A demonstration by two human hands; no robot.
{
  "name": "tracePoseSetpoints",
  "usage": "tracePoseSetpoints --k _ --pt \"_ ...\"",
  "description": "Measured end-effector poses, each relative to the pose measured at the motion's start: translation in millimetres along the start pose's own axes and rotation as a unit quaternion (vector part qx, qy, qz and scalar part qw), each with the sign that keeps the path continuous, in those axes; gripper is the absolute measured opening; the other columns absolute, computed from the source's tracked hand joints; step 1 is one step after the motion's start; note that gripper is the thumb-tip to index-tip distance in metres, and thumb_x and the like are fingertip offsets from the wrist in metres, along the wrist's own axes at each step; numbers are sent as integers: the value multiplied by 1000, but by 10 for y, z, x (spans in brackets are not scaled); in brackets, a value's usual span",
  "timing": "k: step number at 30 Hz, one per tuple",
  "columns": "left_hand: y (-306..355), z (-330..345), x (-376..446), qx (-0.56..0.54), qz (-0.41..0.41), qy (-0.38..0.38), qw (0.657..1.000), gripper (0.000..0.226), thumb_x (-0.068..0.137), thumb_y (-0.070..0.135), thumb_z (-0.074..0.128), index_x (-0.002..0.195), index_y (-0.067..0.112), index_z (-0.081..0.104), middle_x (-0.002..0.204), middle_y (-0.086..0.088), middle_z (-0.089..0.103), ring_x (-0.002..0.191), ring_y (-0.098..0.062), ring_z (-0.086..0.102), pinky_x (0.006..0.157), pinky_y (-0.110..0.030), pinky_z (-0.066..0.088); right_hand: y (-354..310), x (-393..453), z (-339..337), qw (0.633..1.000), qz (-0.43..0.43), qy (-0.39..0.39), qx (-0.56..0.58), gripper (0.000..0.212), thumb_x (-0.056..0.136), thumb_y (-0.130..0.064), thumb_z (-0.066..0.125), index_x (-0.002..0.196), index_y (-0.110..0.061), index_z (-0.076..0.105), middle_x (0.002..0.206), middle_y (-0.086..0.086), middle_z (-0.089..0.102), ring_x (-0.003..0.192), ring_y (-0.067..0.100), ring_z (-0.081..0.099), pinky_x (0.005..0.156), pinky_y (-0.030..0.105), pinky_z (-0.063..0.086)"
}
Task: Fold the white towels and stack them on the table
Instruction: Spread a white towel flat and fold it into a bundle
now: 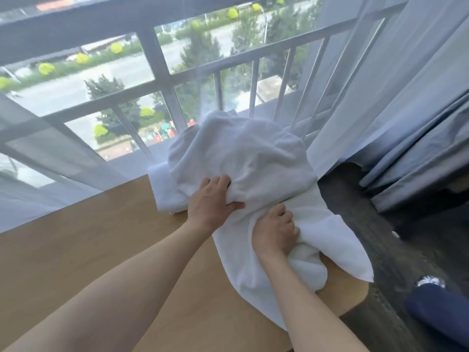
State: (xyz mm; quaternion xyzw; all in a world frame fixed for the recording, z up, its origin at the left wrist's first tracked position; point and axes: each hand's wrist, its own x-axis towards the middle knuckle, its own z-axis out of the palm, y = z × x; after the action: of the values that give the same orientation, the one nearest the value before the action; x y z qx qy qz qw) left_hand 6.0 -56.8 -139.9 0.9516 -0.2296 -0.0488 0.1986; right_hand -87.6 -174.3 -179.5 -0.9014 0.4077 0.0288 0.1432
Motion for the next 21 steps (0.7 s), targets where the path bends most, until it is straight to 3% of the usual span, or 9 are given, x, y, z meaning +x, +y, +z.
tracePoseSetpoints --k 4,9,13,15,18,21 --pt "63 -290 -57 -10 60 70 996 45 79 61 72 97 24 52 89 10 57 90 -17 51 59 -34 40 24 -26 -131 1000 6 -5 16 28 101 -22 41 124 -6 39 118 12 54 99 30 61 85 39 42" --pt "-14 -815 -330 -48 68 136 987 42 80 61 72 93 26 54 88 17 55 92 -15 52 62 -35 44 73 -387 -325 980 -2 102 172 16 91 -1 46 106 1 44 106 20 51 81 41 58 60 37 33" --pt "-192 -1249 -779 -76 76 224 969 44 79 67 65 94 26 57 88 15 57 91 -14 50 62 -33 42 46 -832 -464 949 -66 197 235 15 87 5 52 100 -2 49 98 20 53 66 39 56 52 33 32" --pt "-294 -1458 -1056 -78 76 281 953 44 79 69 63 93 29 54 88 15 59 90 -11 49 56 -27 38 -24 -1092 -529 931 -107 236 255 21 86 6 54 100 -8 46 97 19 53 67 38 56 51 33 37" --pt "-496 -1783 -1513 -95 55 336 935 42 77 68 65 93 32 52 88 21 54 92 -13 53 60 -28 37 -217 -1574 -658 908 -152 267 285 22 88 -1 50 101 -16 40 98 18 54 70 38 56 54 34 40" --pt "-820 -2082 -2083 -104 20 379 919 43 77 70 66 91 32 52 88 22 53 90 -15 54 62 -30 37 -424 -2127 -724 894 -210 283 275 16 86 -6 43 101 -8 47 99 18 56 73 38 57 55 31 35"
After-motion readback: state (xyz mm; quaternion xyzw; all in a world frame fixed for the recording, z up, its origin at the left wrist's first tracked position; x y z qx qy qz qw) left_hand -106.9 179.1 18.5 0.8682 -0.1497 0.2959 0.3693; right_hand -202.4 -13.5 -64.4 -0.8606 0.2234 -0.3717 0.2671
